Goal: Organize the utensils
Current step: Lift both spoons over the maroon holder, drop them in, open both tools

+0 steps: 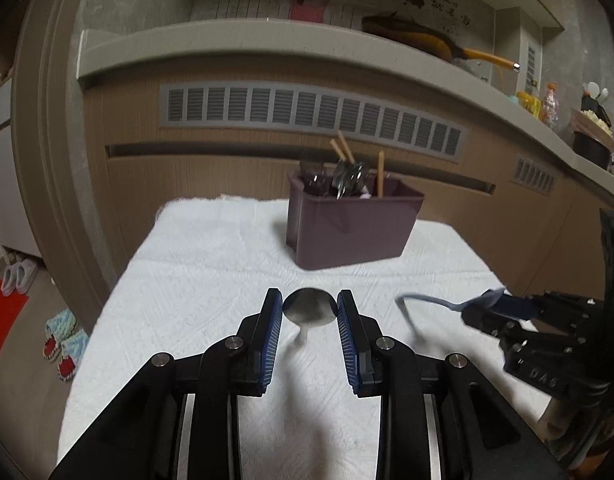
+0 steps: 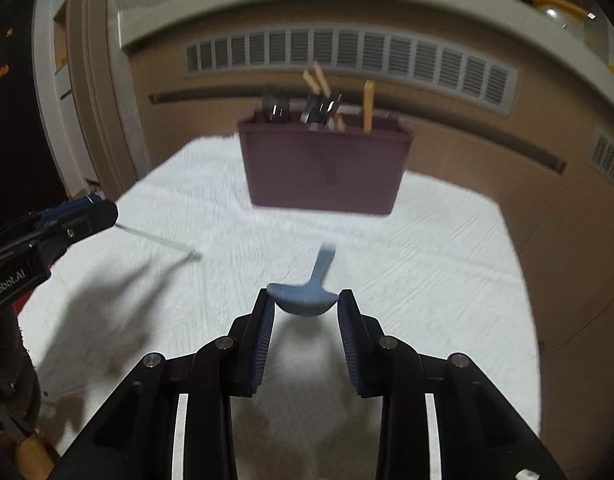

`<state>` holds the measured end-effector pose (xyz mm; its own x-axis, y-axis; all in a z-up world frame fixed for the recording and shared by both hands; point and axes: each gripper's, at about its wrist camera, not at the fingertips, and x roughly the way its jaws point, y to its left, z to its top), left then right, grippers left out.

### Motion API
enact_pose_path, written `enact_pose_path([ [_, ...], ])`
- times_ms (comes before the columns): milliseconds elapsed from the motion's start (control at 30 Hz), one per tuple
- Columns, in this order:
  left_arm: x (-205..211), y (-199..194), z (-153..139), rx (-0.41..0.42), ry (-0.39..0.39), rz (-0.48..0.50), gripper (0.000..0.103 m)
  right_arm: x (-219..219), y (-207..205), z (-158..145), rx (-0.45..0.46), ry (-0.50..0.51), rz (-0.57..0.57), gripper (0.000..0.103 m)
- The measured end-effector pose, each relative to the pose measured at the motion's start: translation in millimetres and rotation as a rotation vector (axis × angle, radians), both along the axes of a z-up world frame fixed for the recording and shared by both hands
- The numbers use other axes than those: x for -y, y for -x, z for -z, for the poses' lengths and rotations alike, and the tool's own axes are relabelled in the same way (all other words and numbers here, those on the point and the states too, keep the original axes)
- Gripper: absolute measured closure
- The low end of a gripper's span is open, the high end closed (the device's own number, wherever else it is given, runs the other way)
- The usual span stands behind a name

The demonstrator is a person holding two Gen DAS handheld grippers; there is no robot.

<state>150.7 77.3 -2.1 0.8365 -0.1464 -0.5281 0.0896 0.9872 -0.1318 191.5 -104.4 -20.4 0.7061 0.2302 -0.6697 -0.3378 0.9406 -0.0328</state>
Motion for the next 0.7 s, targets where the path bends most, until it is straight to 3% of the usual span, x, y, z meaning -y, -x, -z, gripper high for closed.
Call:
enact_pose_path([
  [167, 8.0, 19.1, -30.1, 0.071, 0.001, 0.024, 0.074, 17.9, 22.2, -41.5, 0.132, -0.020, 0.024, 0.074],
  [400, 23.8, 40.0, -75.6, 0.149, -0.003, 0.080, 0.074, 36.3, 44.0, -84.4, 0.216, -0.096, 0.015, 0.075],
  [500, 30.4, 35.2, -102.2, 0.169, -0.003, 0.110, 0.074, 40.9, 49.3, -108.5, 0.270, -0.122, -0.001, 0.075],
  [700, 38.6, -2.2, -175.2, 0.309, -0.026, 0.098, 0.074, 42.3, 28.4, -183.5, 0.415, -0.151, -0.025, 0.075],
])
